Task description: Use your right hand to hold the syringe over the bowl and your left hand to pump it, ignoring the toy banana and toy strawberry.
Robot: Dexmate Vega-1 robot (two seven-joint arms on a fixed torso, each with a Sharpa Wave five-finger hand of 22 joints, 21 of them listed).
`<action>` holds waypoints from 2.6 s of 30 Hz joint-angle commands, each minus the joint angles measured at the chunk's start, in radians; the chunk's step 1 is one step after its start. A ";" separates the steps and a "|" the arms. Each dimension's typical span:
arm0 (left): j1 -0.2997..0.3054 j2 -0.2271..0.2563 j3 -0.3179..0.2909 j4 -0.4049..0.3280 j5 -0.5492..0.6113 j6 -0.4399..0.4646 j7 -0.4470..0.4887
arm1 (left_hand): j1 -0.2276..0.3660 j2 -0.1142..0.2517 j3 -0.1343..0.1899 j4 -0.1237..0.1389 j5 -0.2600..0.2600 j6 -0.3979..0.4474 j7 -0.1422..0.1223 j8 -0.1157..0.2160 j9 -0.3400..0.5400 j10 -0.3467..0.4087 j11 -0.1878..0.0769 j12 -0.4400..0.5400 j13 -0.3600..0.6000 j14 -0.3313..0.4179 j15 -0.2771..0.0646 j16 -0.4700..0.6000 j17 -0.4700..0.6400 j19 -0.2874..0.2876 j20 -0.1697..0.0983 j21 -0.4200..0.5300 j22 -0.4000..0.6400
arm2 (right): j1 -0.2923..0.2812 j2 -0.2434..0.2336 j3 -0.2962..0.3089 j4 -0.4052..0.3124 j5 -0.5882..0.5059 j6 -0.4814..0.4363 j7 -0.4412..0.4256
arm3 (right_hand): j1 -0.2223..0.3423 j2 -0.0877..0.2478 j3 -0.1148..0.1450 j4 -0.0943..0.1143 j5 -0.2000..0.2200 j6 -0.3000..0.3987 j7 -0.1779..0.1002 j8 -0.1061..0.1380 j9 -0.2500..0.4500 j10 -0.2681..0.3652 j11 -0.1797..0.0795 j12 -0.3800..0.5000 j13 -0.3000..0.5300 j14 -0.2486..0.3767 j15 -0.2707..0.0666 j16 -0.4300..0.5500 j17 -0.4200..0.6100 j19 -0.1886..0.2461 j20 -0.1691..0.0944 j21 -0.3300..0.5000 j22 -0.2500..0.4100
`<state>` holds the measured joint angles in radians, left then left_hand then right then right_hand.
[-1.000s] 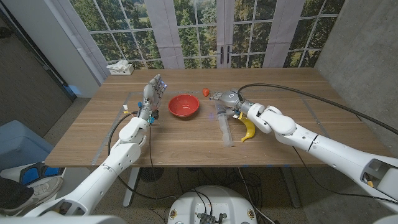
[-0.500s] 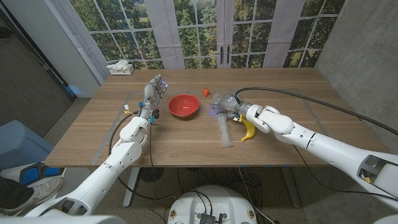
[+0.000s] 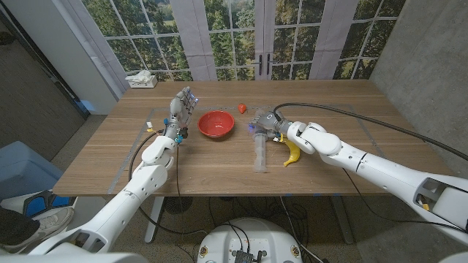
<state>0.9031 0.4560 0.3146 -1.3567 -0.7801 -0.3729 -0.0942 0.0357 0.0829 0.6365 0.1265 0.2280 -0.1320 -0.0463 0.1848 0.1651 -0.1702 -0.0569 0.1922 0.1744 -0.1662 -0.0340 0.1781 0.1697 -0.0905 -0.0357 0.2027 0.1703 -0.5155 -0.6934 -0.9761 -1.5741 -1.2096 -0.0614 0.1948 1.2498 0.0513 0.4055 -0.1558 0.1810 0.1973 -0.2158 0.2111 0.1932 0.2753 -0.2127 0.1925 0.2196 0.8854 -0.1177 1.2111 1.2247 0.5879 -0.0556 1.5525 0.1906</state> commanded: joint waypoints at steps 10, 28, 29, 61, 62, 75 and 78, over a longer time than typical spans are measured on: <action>-0.007 -0.005 0.002 0.000 -0.001 0.003 -0.005 | -0.001 0.076 0.004 0.000 0.006 0.006 -0.003 -0.001 0.005 -0.034 0.002 0.000 0.002 -0.075 -0.050 -0.001 0.001 -0.001 -0.084 -0.004 0.005 | 0.045 0.029 -0.048 0.062 -0.002 -0.023 0.076 | -0.097 -0.049 -0.014 0.011 0.009 0.186 0.019 0.052 0.005 0.044 0.035 0.015 0.017 -0.011 -0.099 0.026 0.005 0.035 -0.112 -0.010 -0.005; -0.005 -0.007 -0.001 -0.001 -0.015 0.004 -0.017 | 0.002 0.075 0.007 -0.005 0.006 0.014 -0.011 0.001 0.006 -0.035 0.003 -0.001 0.002 -0.074 -0.050 -0.001 0.000 0.001 -0.082 -0.004 0.005 | 0.078 0.041 -0.080 0.177 0.067 0.047 -0.006 | -0.031 0.022 0.044 -0.012 -0.003 0.698 0.083 0.170 0.006 0.471 0.037 0.105 0.043 0.044 -0.102 0.114 0.010 0.051 -0.135 0.008 0.007; -0.005 -0.006 -0.001 -0.001 -0.016 0.005 -0.018 | 0.002 0.075 0.007 -0.005 0.006 0.015 -0.011 0.001 0.006 -0.034 0.003 -0.001 0.002 -0.074 -0.050 -0.001 0.000 0.002 -0.082 -0.004 0.005 | 0.080 0.039 -0.082 0.181 0.072 0.054 -0.017 | -0.026 0.024 0.047 -0.012 -0.003 0.727 0.091 0.177 0.006 0.505 0.044 0.116 0.049 0.054 -0.103 0.126 0.011 0.056 -0.137 0.008 0.007; -0.058 -0.027 0.009 0.064 -0.024 0.005 -0.071 | 0.007 0.075 0.010 -0.012 0.005 0.021 -0.020 0.000 0.006 -0.035 -0.001 -0.002 0.002 -0.073 -0.052 -0.002 -0.001 0.004 -0.079 -0.004 0.005 | 0.036 0.000 -0.029 0.191 0.185 0.057 -0.266 | -0.041 -0.002 0.016 0.015 0.018 0.866 0.073 0.199 0.021 0.761 0.034 0.218 0.195 0.143 -0.100 0.271 0.019 0.081 -0.153 0.017 0.118; -0.059 -0.028 0.008 0.066 -0.025 0.003 -0.072 | 0.007 0.075 0.011 -0.012 0.005 0.022 -0.020 0.000 0.006 -0.035 -0.001 -0.002 0.002 -0.073 -0.052 -0.002 -0.001 0.004 -0.079 -0.004 0.005 | 0.035 0.000 -0.027 0.188 0.188 0.052 -0.262 | -0.042 -0.003 0.016 0.016 0.019 0.866 0.075 0.198 0.022 0.761 0.035 0.218 0.196 0.143 -0.100 0.272 0.019 0.081 -0.153 0.017 0.119; -0.080 -0.034 0.008 0.092 -0.028 -0.001 -0.093 | 0.010 0.075 0.012 -0.017 0.005 0.022 -0.023 0.000 0.006 -0.035 -0.001 -0.002 0.002 -0.073 -0.051 -0.003 -0.001 0.005 -0.078 -0.004 0.005 | 0.018 0.002 0.005 0.189 0.215 0.047 -0.390 | -0.045 -0.003 0.012 0.017 0.026 0.867 0.085 0.202 0.031 0.769 0.037 0.225 0.223 0.141 -0.099 0.291 0.019 0.083 -0.152 0.009 0.125; -0.084 -0.035 0.008 0.098 -0.027 -0.003 -0.096 | 0.011 0.075 0.013 -0.017 0.005 0.021 -0.024 -0.001 0.006 -0.035 -0.001 -0.002 0.002 -0.073 -0.051 -0.003 -0.001 0.005 -0.078 -0.004 0.005 | 0.013 0.003 0.010 0.188 0.221 0.040 -0.404 | -0.045 -0.004 0.011 0.018 0.029 0.862 0.084 0.208 0.044 0.768 0.036 0.227 0.238 0.139 -0.099 0.301 0.019 0.085 -0.152 0.008 0.129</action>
<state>0.8367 0.4270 0.3218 -1.2807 -0.8053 -0.3696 -0.1729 0.0359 0.0830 0.6487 0.1142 0.2280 -0.1103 -0.0681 0.1848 0.1703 -0.1702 -0.0569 0.1926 0.1744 -0.1662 -0.0340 0.1781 0.1677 -0.0906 -0.0357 0.2027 0.1703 -0.4931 -0.6944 -0.9935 -1.3767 -1.0090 0.0031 -0.1382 1.2002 0.0316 0.4525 -0.1754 0.2045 0.6578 -0.3057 0.4081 0.2268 0.5934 -0.2271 0.4133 0.4428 1.0256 -0.1711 1.5017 1.2384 0.6696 -0.0660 1.5676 0.3140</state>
